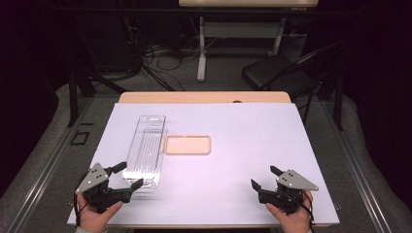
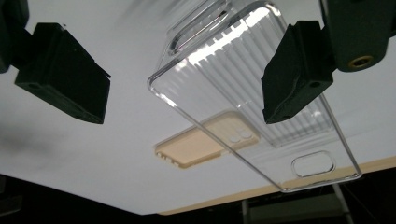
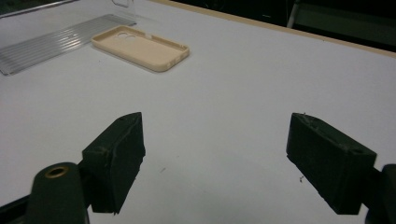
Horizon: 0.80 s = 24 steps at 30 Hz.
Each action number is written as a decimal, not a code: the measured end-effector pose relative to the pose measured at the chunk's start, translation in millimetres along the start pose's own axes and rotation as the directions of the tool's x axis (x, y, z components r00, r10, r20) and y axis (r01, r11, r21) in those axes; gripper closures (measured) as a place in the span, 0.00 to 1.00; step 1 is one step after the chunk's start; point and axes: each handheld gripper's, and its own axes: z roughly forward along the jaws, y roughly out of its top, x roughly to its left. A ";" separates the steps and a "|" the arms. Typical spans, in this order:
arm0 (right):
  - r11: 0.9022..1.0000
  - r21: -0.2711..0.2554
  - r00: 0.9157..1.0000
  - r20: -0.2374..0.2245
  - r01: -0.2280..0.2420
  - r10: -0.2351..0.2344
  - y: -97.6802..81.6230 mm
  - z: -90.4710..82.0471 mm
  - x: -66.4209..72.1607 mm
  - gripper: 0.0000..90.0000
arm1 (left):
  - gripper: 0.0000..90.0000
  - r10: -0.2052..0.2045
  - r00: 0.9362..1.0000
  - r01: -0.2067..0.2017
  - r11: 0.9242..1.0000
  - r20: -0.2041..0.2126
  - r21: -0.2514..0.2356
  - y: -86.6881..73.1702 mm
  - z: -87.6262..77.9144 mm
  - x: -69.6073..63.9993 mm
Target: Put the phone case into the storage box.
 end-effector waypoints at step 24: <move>0.991 0.132 0.999 0.032 0.011 -0.015 3.4 12.1 -0.5 0.21 | 0.18 -0.079 0.983 0.106 0.981 -0.166 0.161 8.9 2.4 12.9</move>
